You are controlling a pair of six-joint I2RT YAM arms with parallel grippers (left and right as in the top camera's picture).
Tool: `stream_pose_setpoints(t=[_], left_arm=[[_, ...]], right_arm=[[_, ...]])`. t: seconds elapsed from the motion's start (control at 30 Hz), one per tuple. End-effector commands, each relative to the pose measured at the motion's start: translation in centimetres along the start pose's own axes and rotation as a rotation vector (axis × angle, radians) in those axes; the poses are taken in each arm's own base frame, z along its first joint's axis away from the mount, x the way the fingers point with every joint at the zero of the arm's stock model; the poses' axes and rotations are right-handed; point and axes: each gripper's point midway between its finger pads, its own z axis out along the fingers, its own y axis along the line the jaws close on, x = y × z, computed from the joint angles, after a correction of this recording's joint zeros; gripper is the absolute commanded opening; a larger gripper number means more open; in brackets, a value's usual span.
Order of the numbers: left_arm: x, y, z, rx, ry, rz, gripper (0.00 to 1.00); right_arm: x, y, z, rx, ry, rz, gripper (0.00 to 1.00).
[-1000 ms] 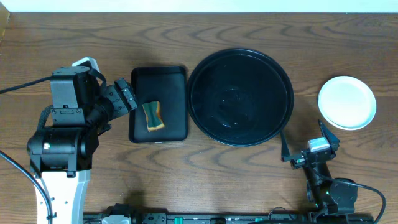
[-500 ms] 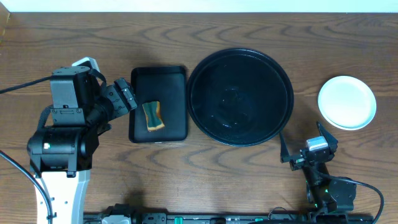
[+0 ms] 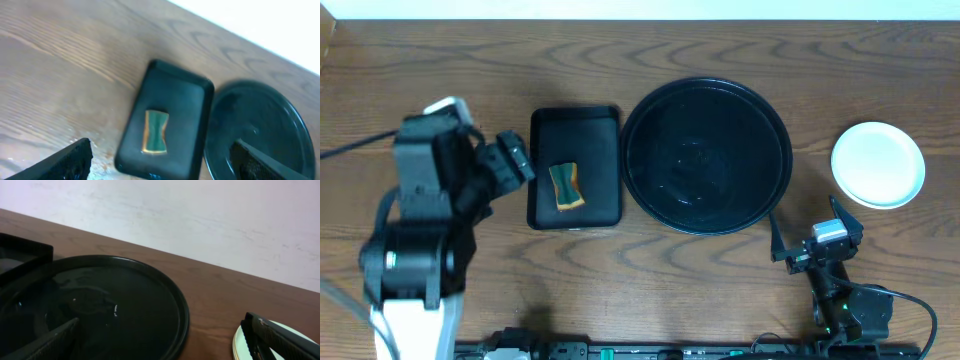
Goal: Clean dirty plates on tray and stack at the side
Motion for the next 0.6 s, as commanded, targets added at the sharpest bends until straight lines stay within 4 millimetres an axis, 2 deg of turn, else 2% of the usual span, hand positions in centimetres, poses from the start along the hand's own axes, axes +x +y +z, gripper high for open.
stream_pose_setpoints(t=[0.0, 0.17, 0.3, 0.57], left_arm=[[-0.2, 1.9, -1.8, -0.053, -0.134, 0.010, 0.89], [0.0, 2.1, -3.1, 0.026, -0.340, 0.036, 0.89], [0.9, 2.7, -3.5, 0.078, -0.496, 0.024, 0.89], [4.0, 4.1, -2.4, 0.151, -0.692, 0.001, 0.89]], right_arm=[[0.2, -0.5, -0.1, 0.022, 0.006, -0.005, 1.00], [0.2, -0.5, -0.1, 0.022, 0.006, -0.005, 0.99], [0.2, -0.5, -0.1, 0.022, 0.006, -0.005, 0.99], [0.2, -0.5, -0.1, 0.022, 0.006, -0.005, 0.99]])
